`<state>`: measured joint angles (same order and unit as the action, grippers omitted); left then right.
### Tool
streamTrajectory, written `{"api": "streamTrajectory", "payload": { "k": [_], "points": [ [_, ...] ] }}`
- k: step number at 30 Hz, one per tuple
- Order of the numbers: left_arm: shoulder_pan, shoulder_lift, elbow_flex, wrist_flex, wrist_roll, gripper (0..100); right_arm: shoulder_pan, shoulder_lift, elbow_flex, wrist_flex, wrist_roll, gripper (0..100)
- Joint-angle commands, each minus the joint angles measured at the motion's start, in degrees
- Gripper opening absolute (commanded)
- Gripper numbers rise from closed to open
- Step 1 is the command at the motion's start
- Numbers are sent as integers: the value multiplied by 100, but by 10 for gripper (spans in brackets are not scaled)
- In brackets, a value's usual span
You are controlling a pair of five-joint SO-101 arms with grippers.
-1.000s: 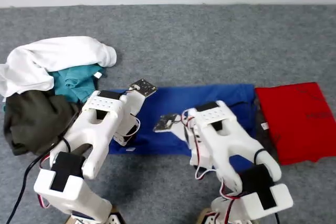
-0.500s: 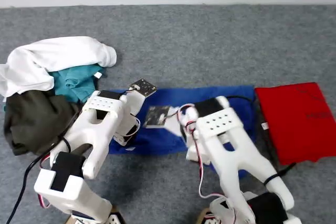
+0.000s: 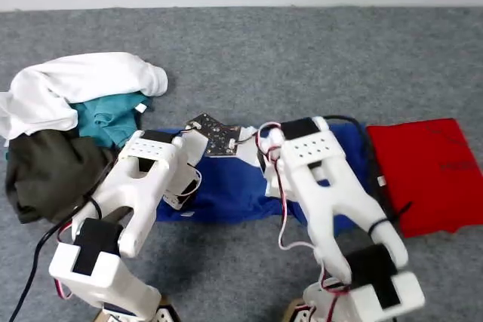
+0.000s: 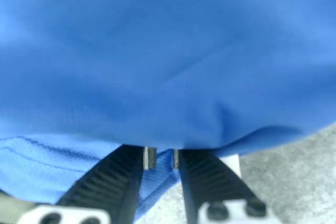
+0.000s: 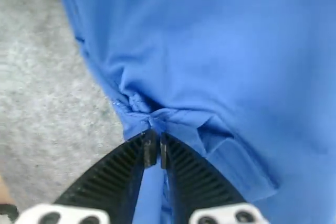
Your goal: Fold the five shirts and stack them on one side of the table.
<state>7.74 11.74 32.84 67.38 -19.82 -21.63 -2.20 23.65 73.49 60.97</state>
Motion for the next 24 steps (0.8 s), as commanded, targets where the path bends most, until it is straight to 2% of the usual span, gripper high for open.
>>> {"api": "streamTrajectory", "payload": {
  "k": [1,8,12,15,18,24],
  "points": [
    [53,97,22,-299,26,73,75,514,-598,-66,149,15],
    [53,97,22,-299,26,73,171,1613,-1829,-127,-185,137],
    [53,97,22,-299,26,73,321,2167,-2418,-312,-229,131],
    [53,97,22,-299,26,73,391,2255,-2919,-119,-668,131],
    [53,97,22,-299,26,73,505,2070,-3429,497,-1011,126],
    [53,97,22,-299,26,73,1086,1323,-3833,2800,-1064,111]
  ]
}}
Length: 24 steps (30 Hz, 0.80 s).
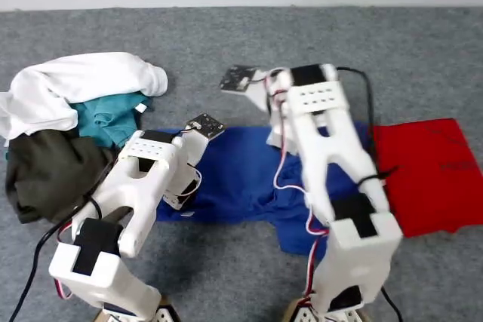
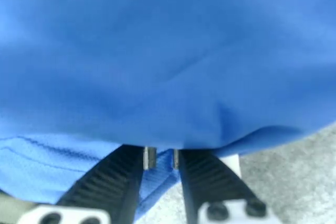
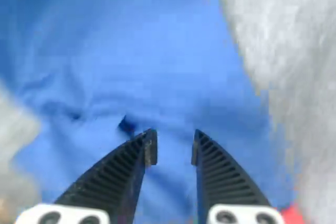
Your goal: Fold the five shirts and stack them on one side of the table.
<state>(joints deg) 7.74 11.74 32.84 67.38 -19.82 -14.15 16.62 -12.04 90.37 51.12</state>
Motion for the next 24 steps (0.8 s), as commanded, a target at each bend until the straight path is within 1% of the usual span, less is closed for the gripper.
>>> {"api": "streamTrajectory", "payload": {
  "k": [1,3,6,9,14,17,18,20,22,24],
  "points": [
    [53,97,22,-299,26,73,488,-681,-132,1288,-114,111],
    [53,97,22,-299,26,73,822,-989,545,1226,-149,113],
    [53,105,22,-290,26,73,1138,-1464,1864,1138,26,113],
    [53,105,22,-290,26,73,1332,-2053,3095,857,9,112],
    [53,105,22,-299,26,73,1648,-3169,4888,110,9,111],
    [53,105,22,-299,26,73,1710,-3899,5776,-215,176,111],
    [53,105,22,-290,26,73,1701,-4163,6004,-189,475,111],
    [53,105,22,-290,26,73,1736,-4743,6330,40,1495,113],
    [53,105,22,-290,26,73,1912,-5385,6532,242,2479,115],
    [53,105,31,-281,26,73,2220,-5807,6611,259,3156,115]
  ]
}}
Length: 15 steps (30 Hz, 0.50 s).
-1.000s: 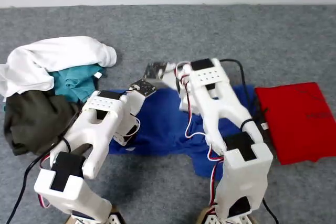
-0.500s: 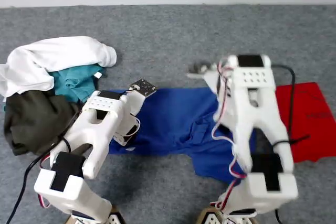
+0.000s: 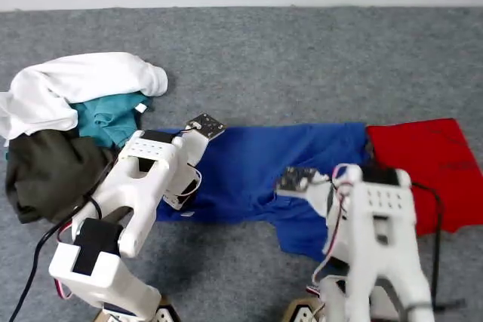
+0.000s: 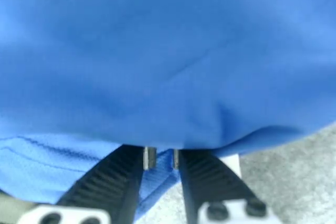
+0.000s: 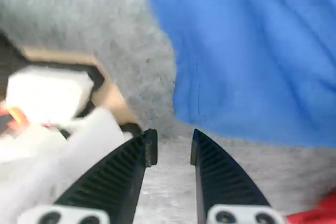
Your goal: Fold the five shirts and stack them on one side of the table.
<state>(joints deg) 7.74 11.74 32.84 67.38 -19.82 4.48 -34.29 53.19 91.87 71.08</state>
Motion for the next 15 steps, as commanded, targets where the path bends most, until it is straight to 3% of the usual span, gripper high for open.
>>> {"api": "streamTrajectory", "payload": {
  "k": [1,6,11,15],
  "points": [
    [44,105,31,-281,26,73,488,-760,114,110,1433,115],
    [44,97,75,-281,18,73,1059,-444,264,-110,2576,113],
    [9,97,84,-264,9,73,1886,-145,686,-1314,3402,115],
    [-123,105,145,-9,-9,73,2009,-40,1213,-1903,3745,115]
  ]
}}
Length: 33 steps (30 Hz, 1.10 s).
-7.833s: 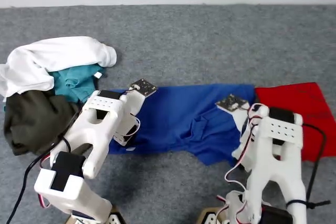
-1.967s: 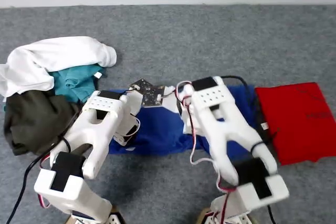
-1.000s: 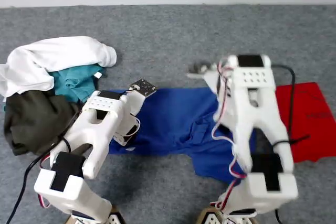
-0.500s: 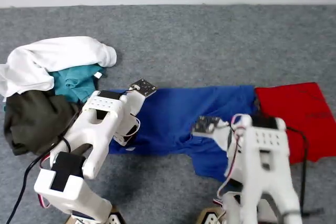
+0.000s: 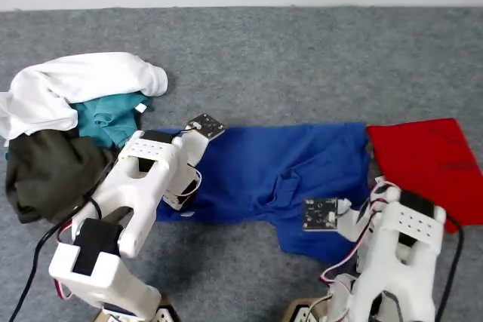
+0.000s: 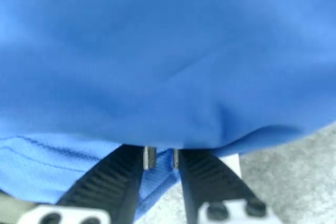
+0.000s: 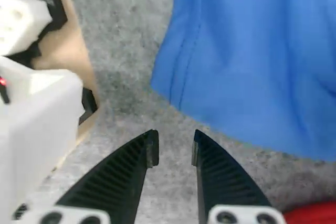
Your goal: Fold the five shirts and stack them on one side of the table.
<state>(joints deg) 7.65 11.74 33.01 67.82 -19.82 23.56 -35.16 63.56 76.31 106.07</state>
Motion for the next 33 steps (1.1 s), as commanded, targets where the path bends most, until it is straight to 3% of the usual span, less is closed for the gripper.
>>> {"api": "streamTrajectory", "payload": {
  "k": [1,13,24,33],
  "points": [
    [-141,105,207,-70,-9,73,66,48,193,-382,229,115],
    [-167,105,286,-35,-9,73,-523,57,220,-497,211,115],
    [-176,105,286,-35,-9,73,-1473,110,237,-567,-571,115],
    [-176,105,286,-35,-9,73,-1446,75,1169,-1886,-607,107]
  ]
}}
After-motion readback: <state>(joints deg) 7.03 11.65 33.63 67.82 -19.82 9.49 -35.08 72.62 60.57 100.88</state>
